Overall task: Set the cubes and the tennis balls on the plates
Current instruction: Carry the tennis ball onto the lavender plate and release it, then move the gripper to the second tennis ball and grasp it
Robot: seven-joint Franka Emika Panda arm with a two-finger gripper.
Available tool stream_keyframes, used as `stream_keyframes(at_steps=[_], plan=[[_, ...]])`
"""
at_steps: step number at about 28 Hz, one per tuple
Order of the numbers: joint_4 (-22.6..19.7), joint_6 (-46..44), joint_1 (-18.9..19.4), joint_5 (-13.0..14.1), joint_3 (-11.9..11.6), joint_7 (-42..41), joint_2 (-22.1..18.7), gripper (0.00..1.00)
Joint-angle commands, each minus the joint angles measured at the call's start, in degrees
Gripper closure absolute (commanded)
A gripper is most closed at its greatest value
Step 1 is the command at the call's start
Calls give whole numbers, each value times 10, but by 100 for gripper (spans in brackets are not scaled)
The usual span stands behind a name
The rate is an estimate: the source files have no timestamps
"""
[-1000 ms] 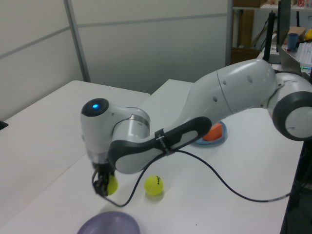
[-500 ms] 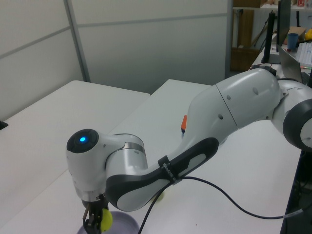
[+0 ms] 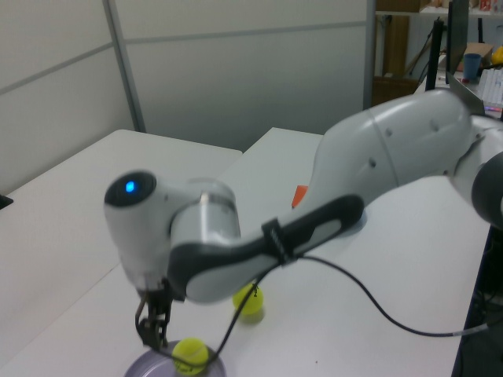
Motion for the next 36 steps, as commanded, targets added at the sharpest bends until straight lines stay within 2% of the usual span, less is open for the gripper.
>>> stream_keyframes(at_steps=[1, 4, 8, 10, 12, 15, 16, 21, 26, 27, 31, 36], plan=[[-4, -45, -28, 46, -4, -26, -67, 0], [-3, -74, -54, 66, -6, -31, -93, 0], [-13, -84, -105, 107, -20, -64, -157, 0], [-45, -81, -130, 128, -24, -93, -189, 0], [-71, -68, -146, 133, -24, -113, -207, 0], [-140, -13, -161, 134, -24, -134, -241, 0], [-201, 31, -167, 133, -24, -145, -267, 0], [-341, 120, -182, 133, -24, -190, -337, 0], [-413, 125, -181, 133, -24, -211, -382, 0], [-444, 132, -181, 134, -24, -226, -398, 0], [-483, 169, -181, 134, -24, -242, -402, 0], [-462, 194, -182, 121, -24, -237, -312, 0]])
